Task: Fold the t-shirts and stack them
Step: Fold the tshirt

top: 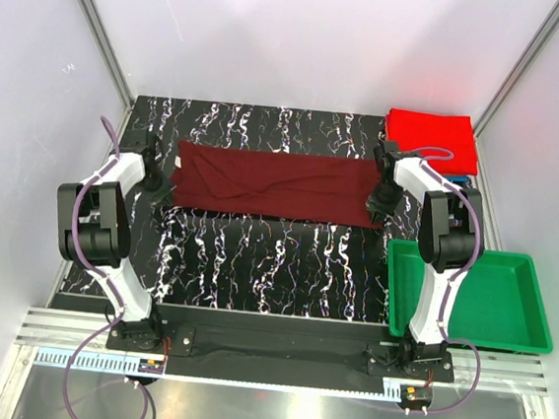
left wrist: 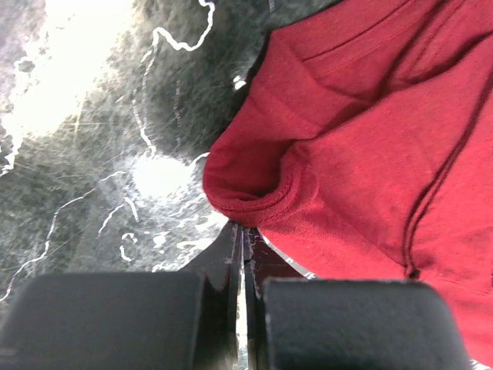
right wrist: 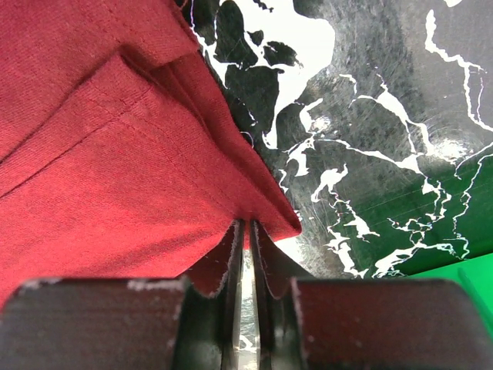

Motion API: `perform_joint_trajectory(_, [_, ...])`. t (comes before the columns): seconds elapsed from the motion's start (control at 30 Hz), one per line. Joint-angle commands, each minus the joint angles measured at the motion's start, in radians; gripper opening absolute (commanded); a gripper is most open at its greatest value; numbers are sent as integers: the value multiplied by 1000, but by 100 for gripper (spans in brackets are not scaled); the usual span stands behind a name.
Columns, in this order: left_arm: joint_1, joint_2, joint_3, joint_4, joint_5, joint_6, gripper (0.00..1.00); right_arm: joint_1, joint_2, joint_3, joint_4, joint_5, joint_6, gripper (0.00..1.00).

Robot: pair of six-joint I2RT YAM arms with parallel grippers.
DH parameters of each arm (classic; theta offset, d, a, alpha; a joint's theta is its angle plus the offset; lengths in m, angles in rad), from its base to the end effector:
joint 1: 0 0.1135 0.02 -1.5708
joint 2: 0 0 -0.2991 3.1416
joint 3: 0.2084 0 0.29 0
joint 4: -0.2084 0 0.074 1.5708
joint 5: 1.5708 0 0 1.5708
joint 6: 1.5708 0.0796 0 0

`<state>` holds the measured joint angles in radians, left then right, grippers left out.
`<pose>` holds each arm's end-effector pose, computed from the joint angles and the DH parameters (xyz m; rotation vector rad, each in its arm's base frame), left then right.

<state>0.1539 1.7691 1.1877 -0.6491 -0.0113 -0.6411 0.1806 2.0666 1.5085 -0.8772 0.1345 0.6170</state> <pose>0.3954 0.0622 0.1563 -1.0891 2.5870 -0.1009 0.4499 0.0713 0.1257 0.6546 2.8897 -0.1058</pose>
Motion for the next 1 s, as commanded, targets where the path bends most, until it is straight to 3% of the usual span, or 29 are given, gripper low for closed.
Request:
perform_joint_trajectory(0.0, [26,-23,12,2,-70,34,0,-9,-20,-31,-6,74,-28,13])
perform_joint_trajectory(0.37, [42,18,49,-148,-124,73,0,-9,-77,-85,-32,59,-7,11])
perform_joint_trajectory(0.47, [42,35,102,-220,-113,61,14,-7,-108,-88,-35,16,4,13])
perform_joint_trajectory(0.5, [42,41,116,-237,-116,52,26,-6,-112,-85,-42,-8,12,19])
perform_joint_trajectory(0.53, [41,41,130,-271,-121,46,31,-3,-129,-77,-57,-16,16,23])
perform_joint_trajectory(0.63, [39,-2,185,-293,-124,31,38,5,-169,-68,-75,-45,33,35])
perform_joint_trajectory(0.83, [-46,-152,164,-128,108,44,47,7,-230,-16,-114,-85,35,42])
perform_joint_trajectory(0.97, [-79,-148,58,40,305,-104,48,7,-269,13,-117,-131,35,44])
